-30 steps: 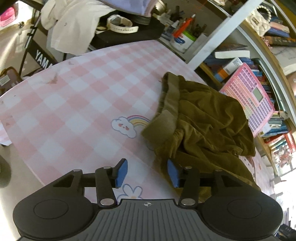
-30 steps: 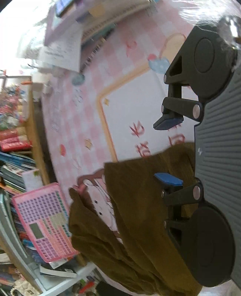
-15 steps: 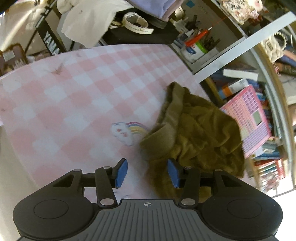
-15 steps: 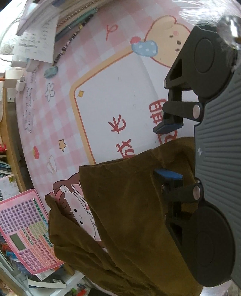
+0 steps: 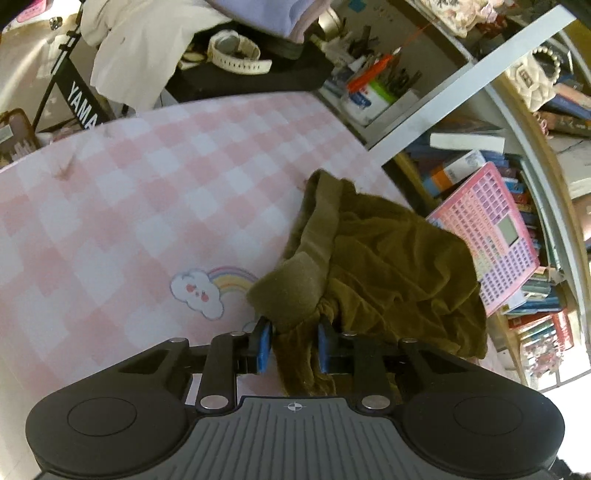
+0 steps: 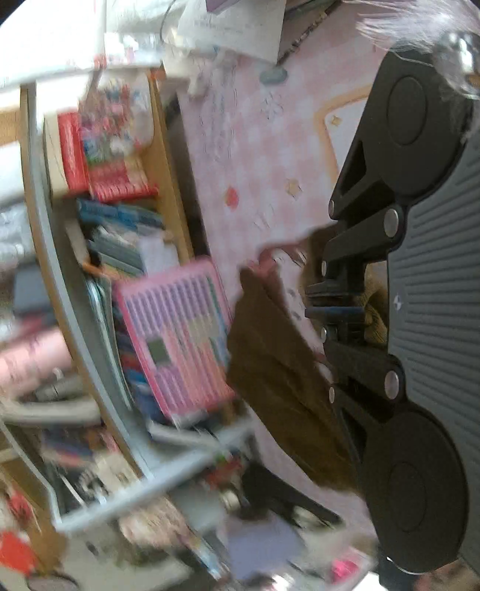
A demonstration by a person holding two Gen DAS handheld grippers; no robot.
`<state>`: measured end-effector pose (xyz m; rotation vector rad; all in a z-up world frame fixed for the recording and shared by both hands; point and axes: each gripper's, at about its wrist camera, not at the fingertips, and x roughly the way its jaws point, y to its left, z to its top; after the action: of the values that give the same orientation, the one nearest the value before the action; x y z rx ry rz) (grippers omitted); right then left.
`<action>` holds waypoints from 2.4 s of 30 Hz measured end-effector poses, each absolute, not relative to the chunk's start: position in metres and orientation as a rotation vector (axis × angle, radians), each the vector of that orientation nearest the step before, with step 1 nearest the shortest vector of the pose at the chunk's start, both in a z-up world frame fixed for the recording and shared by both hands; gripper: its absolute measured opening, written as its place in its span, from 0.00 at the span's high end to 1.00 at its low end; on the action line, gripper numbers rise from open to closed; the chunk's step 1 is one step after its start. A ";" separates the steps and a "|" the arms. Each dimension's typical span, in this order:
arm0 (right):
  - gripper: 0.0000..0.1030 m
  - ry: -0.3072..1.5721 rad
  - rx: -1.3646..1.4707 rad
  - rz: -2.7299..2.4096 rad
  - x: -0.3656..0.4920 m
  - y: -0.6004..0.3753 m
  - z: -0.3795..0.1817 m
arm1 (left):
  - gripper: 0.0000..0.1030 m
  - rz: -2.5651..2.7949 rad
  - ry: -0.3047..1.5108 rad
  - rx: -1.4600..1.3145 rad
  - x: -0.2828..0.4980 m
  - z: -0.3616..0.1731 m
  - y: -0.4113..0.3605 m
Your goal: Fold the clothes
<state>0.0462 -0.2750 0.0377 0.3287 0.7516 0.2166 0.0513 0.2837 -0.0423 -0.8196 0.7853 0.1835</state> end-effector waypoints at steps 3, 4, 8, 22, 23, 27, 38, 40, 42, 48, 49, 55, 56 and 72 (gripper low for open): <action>0.94 1.026 0.300 0.199 0.036 -0.278 -0.011 | 0.79 0.206 0.777 -0.829 0.049 -0.044 0.293; 0.94 1.089 0.288 0.158 0.032 -0.279 -0.027 | 0.79 0.211 0.781 -0.835 0.048 -0.045 0.296; 0.80 1.102 0.390 0.076 0.014 -0.293 -0.054 | 0.79 0.212 0.781 -0.821 0.049 -0.044 0.297; 0.96 1.080 0.108 0.177 0.040 -0.240 -0.051 | 0.82 0.240 0.795 -0.794 0.051 -0.044 0.292; 0.96 1.030 0.096 0.168 0.049 -0.240 -0.040 | 0.82 0.239 0.793 -0.792 0.052 -0.042 0.290; 0.96 0.797 0.142 0.174 0.059 -0.254 0.036 | 0.82 0.167 0.742 -0.770 0.047 -0.020 0.283; 0.94 1.178 0.077 0.147 0.014 -0.265 -0.057 | 0.77 0.217 0.866 -0.840 0.014 -0.059 0.295; 0.92 1.150 0.069 0.155 0.013 -0.262 -0.051 | 0.73 0.210 0.852 -0.854 0.016 -0.059 0.296; 0.86 1.107 0.061 0.161 0.019 -0.261 -0.040 | 0.70 0.200 0.840 -0.857 0.019 -0.058 0.297; 0.85 0.996 0.089 0.109 0.046 -0.257 -0.026 | 0.83 0.231 0.741 -0.747 0.017 -0.036 0.281; 0.85 0.992 0.089 0.119 0.049 -0.251 -0.027 | 0.83 0.232 0.718 -0.706 0.014 -0.029 0.278; 0.85 1.011 0.066 0.173 0.060 -0.217 -0.041 | 0.83 0.322 0.772 -0.782 0.009 -0.049 0.307; 0.85 1.012 0.070 0.179 0.061 -0.213 -0.042 | 0.82 0.311 0.772 -0.776 0.007 -0.049 0.308; 0.70 0.984 0.104 0.173 0.087 -0.178 -0.038 | 0.67 0.252 0.639 -0.631 0.007 -0.007 0.323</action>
<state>0.0867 -0.1782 -0.0383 0.1045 0.9838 0.1729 0.0073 0.3225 -0.0068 -0.6312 0.6393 0.2516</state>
